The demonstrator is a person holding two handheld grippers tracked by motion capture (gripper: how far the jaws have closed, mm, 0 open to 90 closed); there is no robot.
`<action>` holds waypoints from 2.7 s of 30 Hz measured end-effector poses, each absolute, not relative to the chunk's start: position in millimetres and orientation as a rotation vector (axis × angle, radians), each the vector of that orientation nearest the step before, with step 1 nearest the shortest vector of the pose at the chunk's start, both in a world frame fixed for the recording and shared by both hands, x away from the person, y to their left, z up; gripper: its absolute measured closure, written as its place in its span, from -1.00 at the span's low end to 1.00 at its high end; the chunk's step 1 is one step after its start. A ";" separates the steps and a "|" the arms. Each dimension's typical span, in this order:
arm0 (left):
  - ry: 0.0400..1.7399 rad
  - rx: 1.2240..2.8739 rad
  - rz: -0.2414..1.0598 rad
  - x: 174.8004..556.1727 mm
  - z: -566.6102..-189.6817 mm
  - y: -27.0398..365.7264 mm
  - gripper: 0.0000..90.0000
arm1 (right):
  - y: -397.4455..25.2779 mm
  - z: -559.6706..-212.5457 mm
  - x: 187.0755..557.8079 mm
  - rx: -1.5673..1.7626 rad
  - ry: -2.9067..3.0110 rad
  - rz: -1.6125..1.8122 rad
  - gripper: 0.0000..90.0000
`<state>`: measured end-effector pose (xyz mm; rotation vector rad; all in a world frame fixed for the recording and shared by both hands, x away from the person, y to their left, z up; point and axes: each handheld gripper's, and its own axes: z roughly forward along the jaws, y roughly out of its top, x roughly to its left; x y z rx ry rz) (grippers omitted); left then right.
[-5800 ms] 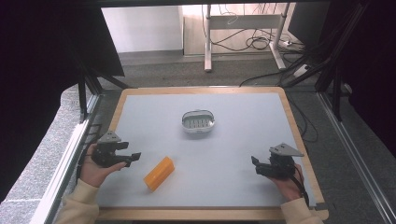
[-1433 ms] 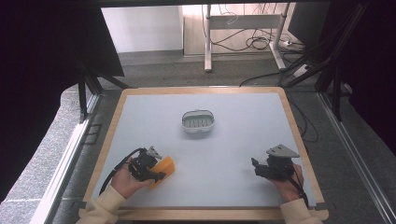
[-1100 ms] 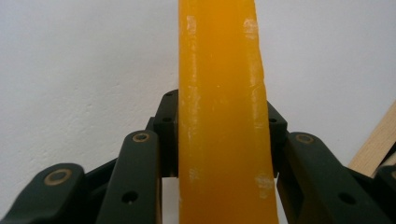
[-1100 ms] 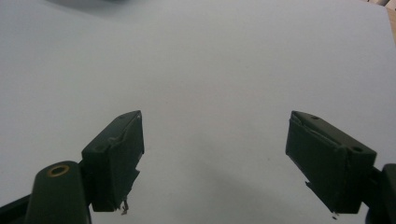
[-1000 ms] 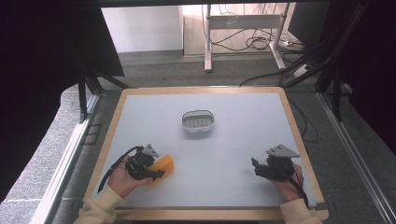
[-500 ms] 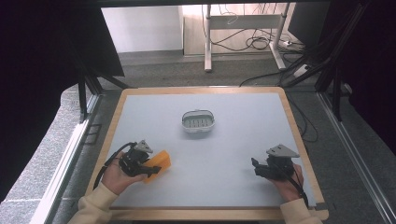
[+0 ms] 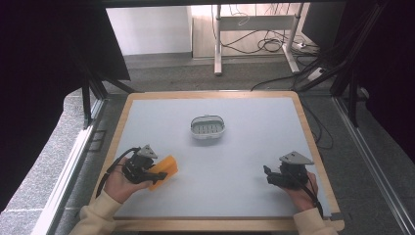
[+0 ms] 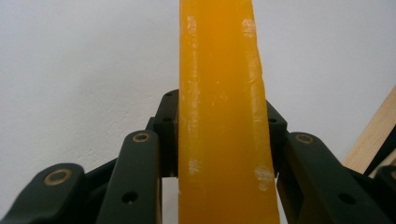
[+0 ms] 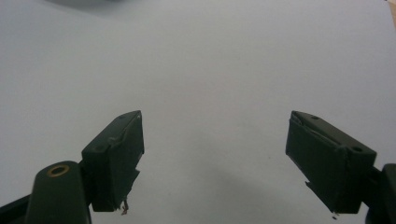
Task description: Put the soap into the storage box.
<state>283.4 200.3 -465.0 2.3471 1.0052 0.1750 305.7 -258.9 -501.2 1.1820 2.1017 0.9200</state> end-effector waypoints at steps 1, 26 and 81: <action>1.004 2.345 0.168 283.8 -464.4 200.6 0.38 | -258.9 -501.6 305.9 1.187 2.101 0.922 -0.56; 0.946 2.306 0.187 301.2 -439.8 191.2 0.38 | -257.4 -502.0 304.5 1.184 2.113 0.926 -0.56; 0.910 2.302 0.208 341.4 -424.1 179.6 0.38 | -260.4 -502.6 304.2 1.200 2.100 0.911 -0.56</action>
